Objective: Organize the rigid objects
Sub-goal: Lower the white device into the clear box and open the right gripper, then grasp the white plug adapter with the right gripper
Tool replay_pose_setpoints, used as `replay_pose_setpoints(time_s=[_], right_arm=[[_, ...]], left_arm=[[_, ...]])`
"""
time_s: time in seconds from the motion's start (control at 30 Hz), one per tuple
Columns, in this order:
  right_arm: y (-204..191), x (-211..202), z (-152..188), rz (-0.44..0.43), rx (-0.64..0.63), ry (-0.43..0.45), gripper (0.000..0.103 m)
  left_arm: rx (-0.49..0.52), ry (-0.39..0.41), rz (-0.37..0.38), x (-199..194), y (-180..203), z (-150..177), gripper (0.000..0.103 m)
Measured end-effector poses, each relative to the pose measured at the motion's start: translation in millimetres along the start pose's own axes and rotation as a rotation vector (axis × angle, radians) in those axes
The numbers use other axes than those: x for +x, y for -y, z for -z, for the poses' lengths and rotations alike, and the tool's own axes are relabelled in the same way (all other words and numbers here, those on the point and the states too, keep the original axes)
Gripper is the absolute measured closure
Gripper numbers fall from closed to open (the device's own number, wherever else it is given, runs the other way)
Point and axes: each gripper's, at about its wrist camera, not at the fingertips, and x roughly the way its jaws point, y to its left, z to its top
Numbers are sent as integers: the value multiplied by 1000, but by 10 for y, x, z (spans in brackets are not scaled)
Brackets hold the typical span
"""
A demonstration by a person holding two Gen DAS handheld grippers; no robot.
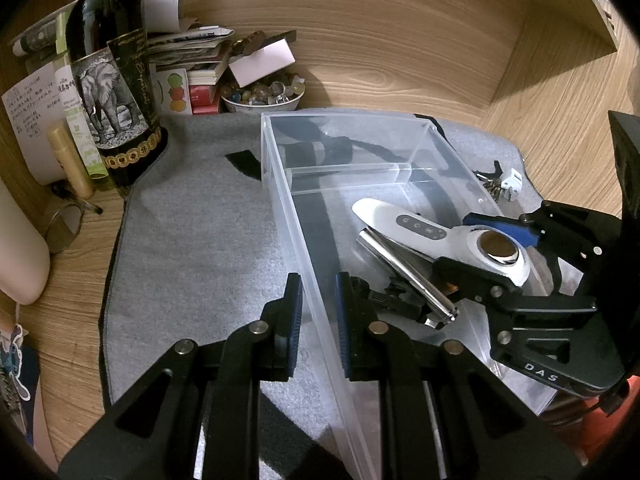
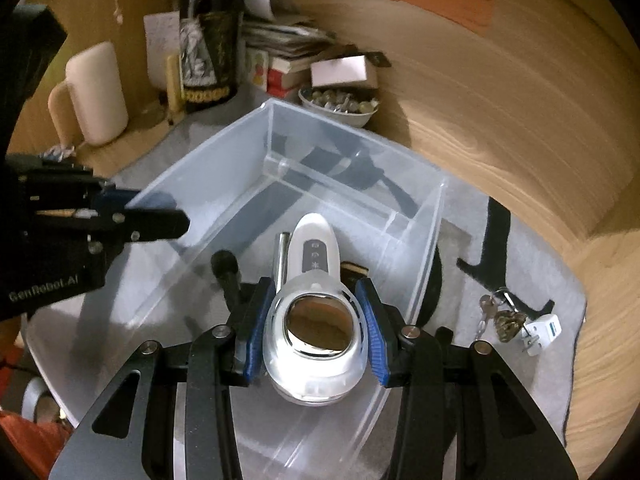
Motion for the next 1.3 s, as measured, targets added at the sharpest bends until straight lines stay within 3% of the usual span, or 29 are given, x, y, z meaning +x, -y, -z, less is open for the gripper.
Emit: replay_pose_setpoints(time_s=[0.23, 0.3, 0.57, 0.77, 1.0, 1.3], right_arm=[[-5, -41, -7, 1, -4, 16, 62], [-9, -77, -14, 7, -4, 28, 50], [91, -382, -63, 30, 38, 135, 29], [416, -593, -120, 50, 145, 197, 28], [996, -730, -78, 165, 292, 230, 28], [1677, -505, 219, 270, 478, 134, 28]], left_arm=[[0, -1, 0, 2, 0, -4, 88], [0, -1, 1, -3, -1, -1, 88], [1, -2, 1, -2, 7, 0, 88], [2, -1, 1, -2, 5, 0, 88], [3, -2, 0, 1, 4, -2, 88], [4, -1, -2, 0, 5, 3, 88]])
